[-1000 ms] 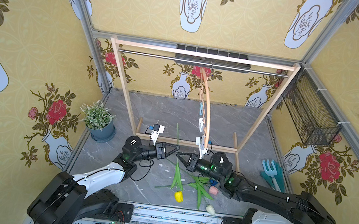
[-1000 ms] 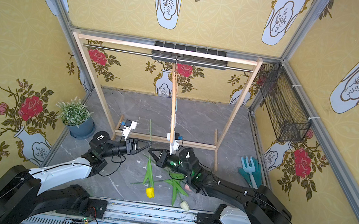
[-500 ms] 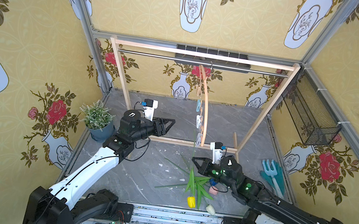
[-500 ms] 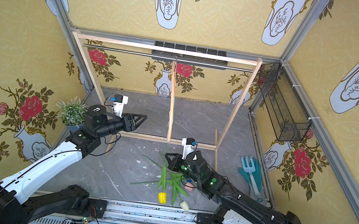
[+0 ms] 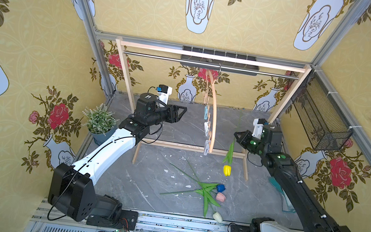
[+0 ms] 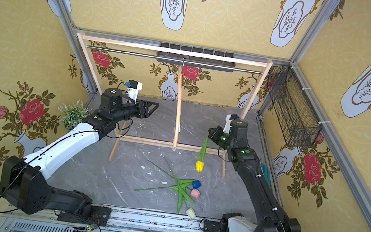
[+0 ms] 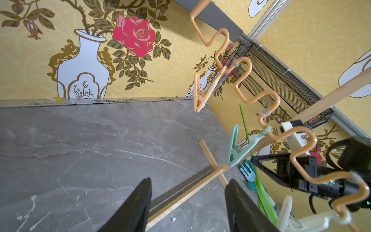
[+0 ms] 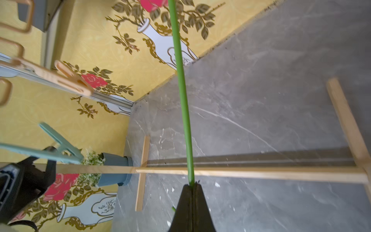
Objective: Dry the flowers on a clothes hanger
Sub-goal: Pick up the flower at the center of the board, then open the clamp at the hanger.
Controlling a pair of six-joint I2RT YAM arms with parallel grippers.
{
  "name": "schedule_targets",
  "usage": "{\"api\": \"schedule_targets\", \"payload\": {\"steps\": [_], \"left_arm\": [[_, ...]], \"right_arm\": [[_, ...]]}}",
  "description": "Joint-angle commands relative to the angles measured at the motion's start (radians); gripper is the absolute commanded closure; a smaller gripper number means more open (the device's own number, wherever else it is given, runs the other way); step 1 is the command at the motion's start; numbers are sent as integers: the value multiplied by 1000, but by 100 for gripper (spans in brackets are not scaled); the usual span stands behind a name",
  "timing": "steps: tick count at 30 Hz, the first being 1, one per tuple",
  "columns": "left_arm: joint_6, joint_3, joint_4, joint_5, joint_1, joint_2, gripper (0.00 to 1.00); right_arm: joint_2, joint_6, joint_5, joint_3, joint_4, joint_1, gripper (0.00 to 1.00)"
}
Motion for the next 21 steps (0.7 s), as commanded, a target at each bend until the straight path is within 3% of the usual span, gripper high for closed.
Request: {"api": "schedule_targets", "payload": {"steps": [1,5,10,21], "left_arm": [[32,37,51,43,17,49,36],[36,71,77,85,47,98,35],[48,118,62,160,82,151,35],[101,163,113,240,81,236,34]], "right_arm": [[116,-152,-164,132,32,-3,100],[235,-221,-207,268,10,21,100],[325,-283,-166,379,-17,81,100],[376,-285,24,451,24,157,100]]}}
